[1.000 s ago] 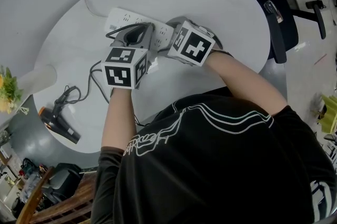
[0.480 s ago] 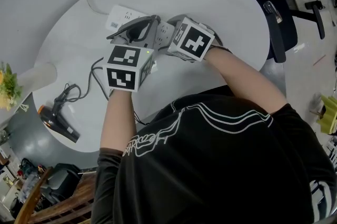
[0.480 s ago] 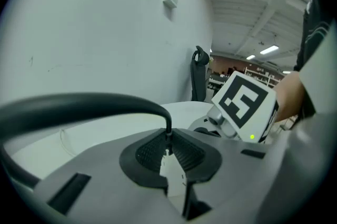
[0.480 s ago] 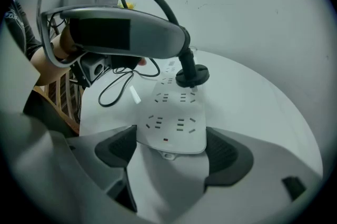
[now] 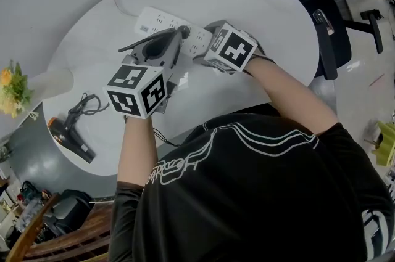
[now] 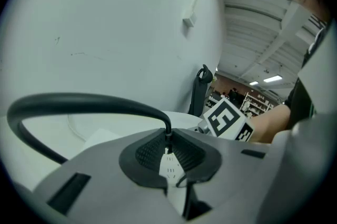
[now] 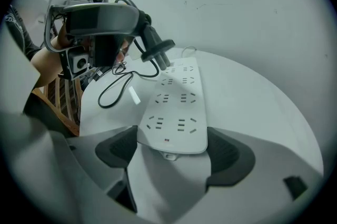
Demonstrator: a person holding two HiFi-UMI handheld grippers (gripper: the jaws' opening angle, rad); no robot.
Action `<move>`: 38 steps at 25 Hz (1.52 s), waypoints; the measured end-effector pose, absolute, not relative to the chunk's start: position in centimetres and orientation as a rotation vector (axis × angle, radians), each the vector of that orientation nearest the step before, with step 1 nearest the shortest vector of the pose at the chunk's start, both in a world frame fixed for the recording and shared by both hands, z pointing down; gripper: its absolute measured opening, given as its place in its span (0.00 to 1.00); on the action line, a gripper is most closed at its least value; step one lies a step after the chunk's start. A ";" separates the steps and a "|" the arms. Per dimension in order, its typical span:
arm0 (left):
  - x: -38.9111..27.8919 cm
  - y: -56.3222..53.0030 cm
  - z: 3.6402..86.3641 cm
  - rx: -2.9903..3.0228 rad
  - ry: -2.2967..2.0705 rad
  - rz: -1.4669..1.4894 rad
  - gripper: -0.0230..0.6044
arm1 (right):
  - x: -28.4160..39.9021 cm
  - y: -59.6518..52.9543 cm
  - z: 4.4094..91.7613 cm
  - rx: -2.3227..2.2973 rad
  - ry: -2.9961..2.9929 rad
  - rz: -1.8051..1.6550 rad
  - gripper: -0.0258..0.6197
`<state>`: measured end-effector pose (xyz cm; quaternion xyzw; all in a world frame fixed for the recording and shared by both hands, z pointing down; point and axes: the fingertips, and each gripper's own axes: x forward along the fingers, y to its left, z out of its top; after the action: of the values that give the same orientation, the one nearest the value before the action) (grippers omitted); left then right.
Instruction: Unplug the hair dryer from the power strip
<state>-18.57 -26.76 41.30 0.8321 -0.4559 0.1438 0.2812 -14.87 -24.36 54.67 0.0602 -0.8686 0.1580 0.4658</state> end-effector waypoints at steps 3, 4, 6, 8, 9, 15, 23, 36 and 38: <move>-19.4 -25.5 39.9 2.206 -1.235 0.295 0.10 | -15.0 -24.6 54.5 0.149 -2.132 0.361 0.59; -19.6 -25.0 39.5 2.201 -1.241 0.272 0.10 | -15.0 -24.5 54.3 0.154 -2.131 0.340 0.59; -20.1 -23.7 38.7 2.188 -1.251 0.232 0.10 | -14.9 -24.4 53.8 0.179 -2.137 0.295 0.59; -20.5 -22.4 37.8 2.173 -1.259 0.189 0.10 | -15.0 -24.7 52.9 0.226 -2.169 0.290 0.59; -20.7 -21.8 37.4 2.166 -1.265 0.169 0.10 | -15.1 -24.9 52.3 0.252 -2.194 0.302 0.59; -21.6 -18.6 34.3 2.157 -1.317 0.047 0.10 | -15.3 -24.6 45.8 0.376 -2.411 0.407 0.58; -21.3 -14.3 30.9 2.176 -1.344 -0.039 0.10 | -14.3 -20.1 34.0 0.339 -2.760 0.645 0.58; -16.2 -9.3 25.3 2.261 -1.410 -0.044 0.10 | -9.1 -14.1 24.5 0.219 -3.044 0.529 0.04; -14.7 -8.3 24.6 2.276 -1.427 -0.024 0.10 | -7.8 -12.8 23.9 0.177 -3.049 0.521 0.04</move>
<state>-14.74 -8.29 24.62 0.8252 -0.5177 -0.0088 0.2257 -7.82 -12.77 23.94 0.0570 -0.9839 0.1680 0.0217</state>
